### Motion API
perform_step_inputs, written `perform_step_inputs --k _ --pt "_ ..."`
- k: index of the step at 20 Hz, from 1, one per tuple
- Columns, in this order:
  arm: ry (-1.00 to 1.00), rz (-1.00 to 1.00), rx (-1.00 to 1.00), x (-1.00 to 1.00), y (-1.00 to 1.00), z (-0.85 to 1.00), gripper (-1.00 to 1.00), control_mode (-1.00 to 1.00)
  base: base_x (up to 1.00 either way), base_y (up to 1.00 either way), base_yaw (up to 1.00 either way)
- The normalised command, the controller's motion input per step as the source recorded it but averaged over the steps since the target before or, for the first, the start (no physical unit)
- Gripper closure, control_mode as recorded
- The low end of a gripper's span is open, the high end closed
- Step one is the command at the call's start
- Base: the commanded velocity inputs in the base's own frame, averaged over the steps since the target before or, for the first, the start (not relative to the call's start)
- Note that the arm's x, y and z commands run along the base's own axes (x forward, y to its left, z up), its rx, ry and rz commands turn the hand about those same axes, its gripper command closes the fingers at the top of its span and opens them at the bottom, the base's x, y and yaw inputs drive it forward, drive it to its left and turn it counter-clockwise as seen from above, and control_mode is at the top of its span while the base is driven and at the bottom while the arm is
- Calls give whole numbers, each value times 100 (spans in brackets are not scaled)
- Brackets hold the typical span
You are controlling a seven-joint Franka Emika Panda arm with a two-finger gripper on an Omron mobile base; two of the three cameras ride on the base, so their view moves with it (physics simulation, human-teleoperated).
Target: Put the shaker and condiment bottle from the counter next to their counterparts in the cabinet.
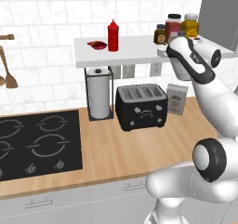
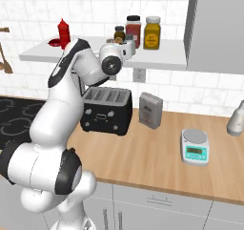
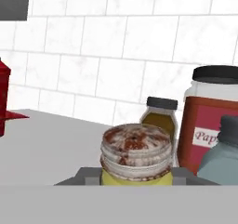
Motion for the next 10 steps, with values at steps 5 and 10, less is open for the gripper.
perform_step_inputs --k 5,10 --pt "-1 -1 1 8 -2 -22 -100 -100 0 0 0" --pt "0 -2 0 16 0 -17 -100 -100 0 0 0"
